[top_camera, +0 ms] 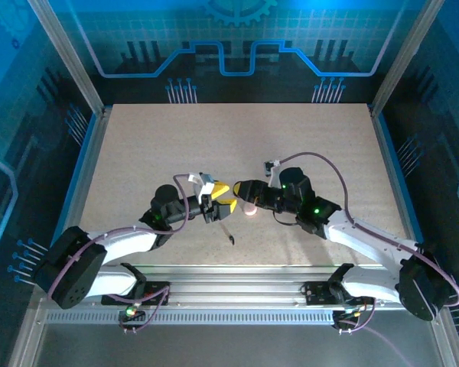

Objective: Insert the wireless bluetooth earbuds into the charging case

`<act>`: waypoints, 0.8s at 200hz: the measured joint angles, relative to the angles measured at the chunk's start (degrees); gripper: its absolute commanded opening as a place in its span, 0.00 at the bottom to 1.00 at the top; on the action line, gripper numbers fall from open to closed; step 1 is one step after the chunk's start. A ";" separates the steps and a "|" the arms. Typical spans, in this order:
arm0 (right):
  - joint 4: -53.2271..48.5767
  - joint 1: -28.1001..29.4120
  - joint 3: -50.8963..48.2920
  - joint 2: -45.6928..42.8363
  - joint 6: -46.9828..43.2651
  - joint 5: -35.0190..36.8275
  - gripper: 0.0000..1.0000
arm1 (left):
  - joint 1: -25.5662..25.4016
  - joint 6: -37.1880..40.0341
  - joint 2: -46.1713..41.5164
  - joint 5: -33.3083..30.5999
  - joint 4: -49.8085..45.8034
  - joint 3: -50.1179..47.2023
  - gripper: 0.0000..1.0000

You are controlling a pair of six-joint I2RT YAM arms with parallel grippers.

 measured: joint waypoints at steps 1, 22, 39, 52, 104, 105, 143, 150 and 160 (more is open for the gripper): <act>0.00 0.00 0.00 0.02 0.00 -0.02 0.50 | 0.00 -0.04 0.02 0.04 0.09 0.02 0.63; 0.02 0.13 0.59 1.57 0.00 -0.07 0.50 | -0.55 -1.33 0.28 0.26 1.77 0.26 0.62; 0.20 0.63 1.79 3.02 0.00 0.00 0.50 | -0.85 -2.34 0.28 0.22 2.60 0.26 0.61; 0.83 1.14 2.27 3.74 0.00 0.02 0.50 | -0.81 -2.51 0.28 -0.15 2.75 0.26 0.58; 2.62 1.73 2.56 5.03 0.55 1.31 0.50 | -0.50 -2.32 0.85 -2.05 2.78 0.26 0.49; 2.64 1.75 2.56 5.03 0.57 1.33 0.50 | -0.50 -2.32 0.87 -2.08 2.78 0.26 0.49; 4.33 2.08 2.56 5.75 1.11 1.46 0.50 | -0.50 -2.34 1.68 -2.62 3.56 0.24 0.54; 4.76 2.23 2.56 5.75 1.18 1.46 0.50 | -0.50 -2.34 1.79 -2.62 3.67 0.22 0.53; 5.55 2.43 2.56 5.75 1.31 1.18 0.50 | -0.61 -2.34 1.99 -2.62 4.00 0.20 0.53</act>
